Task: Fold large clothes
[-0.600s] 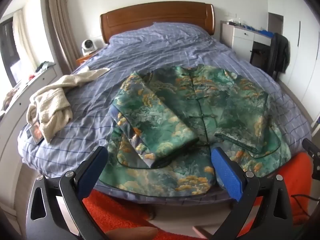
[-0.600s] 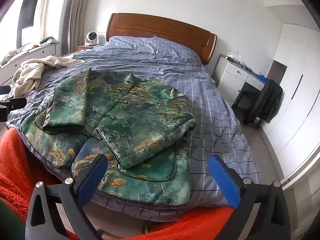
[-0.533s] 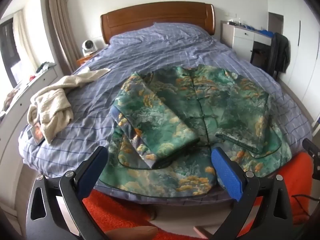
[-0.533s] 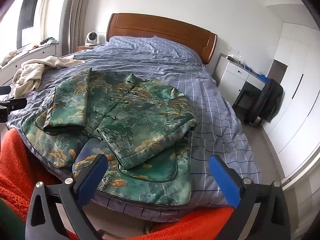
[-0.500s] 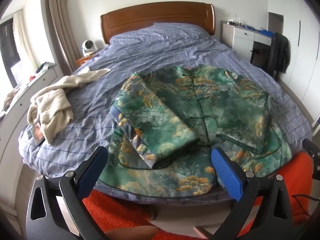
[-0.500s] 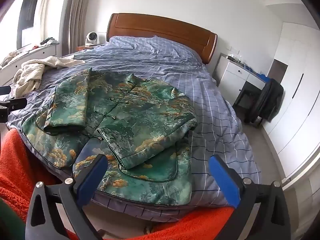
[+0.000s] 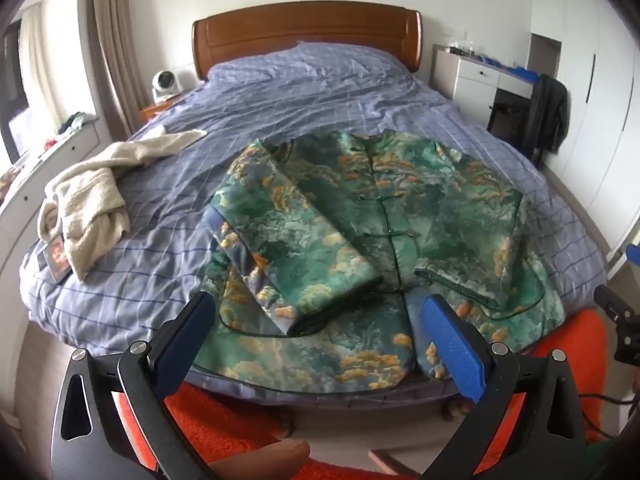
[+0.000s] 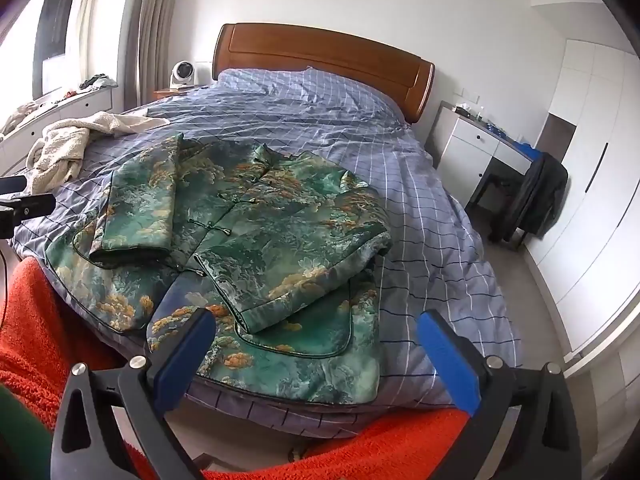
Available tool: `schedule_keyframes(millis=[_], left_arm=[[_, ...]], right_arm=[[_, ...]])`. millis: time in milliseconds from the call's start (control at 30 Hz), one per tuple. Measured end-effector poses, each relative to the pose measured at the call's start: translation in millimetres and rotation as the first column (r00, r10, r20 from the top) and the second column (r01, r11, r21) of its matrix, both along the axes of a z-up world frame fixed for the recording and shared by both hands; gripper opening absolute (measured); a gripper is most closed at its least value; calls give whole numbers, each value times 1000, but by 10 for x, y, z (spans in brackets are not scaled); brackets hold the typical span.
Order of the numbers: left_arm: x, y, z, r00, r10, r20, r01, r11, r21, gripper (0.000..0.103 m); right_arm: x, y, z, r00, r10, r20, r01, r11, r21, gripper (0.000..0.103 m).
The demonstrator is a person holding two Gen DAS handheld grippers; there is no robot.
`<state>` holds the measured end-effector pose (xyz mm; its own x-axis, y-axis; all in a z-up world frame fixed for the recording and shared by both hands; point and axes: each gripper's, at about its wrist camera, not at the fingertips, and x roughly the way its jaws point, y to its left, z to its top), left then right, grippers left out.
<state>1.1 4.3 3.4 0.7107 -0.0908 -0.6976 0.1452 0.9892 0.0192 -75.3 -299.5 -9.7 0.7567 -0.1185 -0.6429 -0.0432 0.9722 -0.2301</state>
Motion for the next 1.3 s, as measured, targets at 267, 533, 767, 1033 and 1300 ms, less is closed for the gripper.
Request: schedule_keyframes(millis=[267, 533, 767, 1033, 1300], left_arm=[[9, -29, -10, 999, -24, -25, 24, 1000, -4, 103], [-7, -4, -45, 1000, -6, -30, 6, 1000, 10, 103], [-22, 81, -58, 1000, 7, -8, -7, 1000, -10, 103], [18, 47, -54, 1000, 12, -13, -12, 1000, 13, 103], [33, -10, -58, 1000, 3, -30, -2, 1000, 24, 103]], right_arm=[[-21, -26, 31, 1000, -2, -1, 2, 1000, 4, 103], [-6, -51, 14, 999, -29, -23, 30, 999, 12, 103], [103, -124, 32, 993, -98, -64, 98, 995, 2, 103], [156, -162, 25, 984, -149, -93, 147, 989, -24, 103], [221, -145, -27, 982, -155, -105, 150, 988, -47, 103]])
